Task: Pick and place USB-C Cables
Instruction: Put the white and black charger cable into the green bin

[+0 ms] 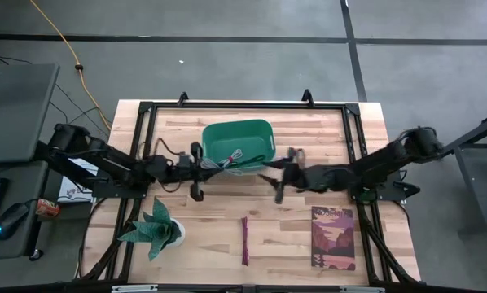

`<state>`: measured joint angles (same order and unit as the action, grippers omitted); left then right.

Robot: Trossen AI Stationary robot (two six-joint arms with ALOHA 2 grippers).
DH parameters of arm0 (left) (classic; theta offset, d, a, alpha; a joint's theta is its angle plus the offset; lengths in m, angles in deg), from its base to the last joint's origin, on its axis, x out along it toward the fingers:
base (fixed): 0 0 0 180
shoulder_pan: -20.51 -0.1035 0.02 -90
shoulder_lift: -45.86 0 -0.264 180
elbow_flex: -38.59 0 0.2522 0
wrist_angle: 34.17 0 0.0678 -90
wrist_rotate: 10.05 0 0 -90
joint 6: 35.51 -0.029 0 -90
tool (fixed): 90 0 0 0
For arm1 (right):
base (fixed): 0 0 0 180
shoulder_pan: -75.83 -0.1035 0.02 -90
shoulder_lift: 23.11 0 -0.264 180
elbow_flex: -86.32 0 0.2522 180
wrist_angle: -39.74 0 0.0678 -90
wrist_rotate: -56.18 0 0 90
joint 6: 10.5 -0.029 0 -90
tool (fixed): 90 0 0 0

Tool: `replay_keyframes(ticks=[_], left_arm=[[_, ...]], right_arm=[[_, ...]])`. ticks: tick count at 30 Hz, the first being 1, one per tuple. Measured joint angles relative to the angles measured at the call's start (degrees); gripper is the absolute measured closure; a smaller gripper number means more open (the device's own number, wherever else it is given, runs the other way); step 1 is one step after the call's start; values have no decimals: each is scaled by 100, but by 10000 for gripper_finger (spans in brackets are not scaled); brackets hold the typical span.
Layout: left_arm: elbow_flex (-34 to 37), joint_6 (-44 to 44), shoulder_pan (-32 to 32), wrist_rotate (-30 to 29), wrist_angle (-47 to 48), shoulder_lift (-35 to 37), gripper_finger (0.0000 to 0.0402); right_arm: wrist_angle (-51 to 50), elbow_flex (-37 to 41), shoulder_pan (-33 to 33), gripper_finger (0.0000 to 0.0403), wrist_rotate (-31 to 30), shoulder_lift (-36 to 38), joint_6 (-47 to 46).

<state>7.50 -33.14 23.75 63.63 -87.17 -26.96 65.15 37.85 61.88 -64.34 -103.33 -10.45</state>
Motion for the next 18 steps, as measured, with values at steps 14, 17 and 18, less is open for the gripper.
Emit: replay_keyframes(ticks=[14,17,18], left_arm=[[464,752,-668,318,743,739,401],[464,785,-674,326,743,739,401],[464,797,-673,327,741,739,401]], right_arm=[[2264,1815,40,224,573,1127,-538],[2241,1785,40,224,577,1123,-509],[2235,1785,40,224,577,1123,-513]])
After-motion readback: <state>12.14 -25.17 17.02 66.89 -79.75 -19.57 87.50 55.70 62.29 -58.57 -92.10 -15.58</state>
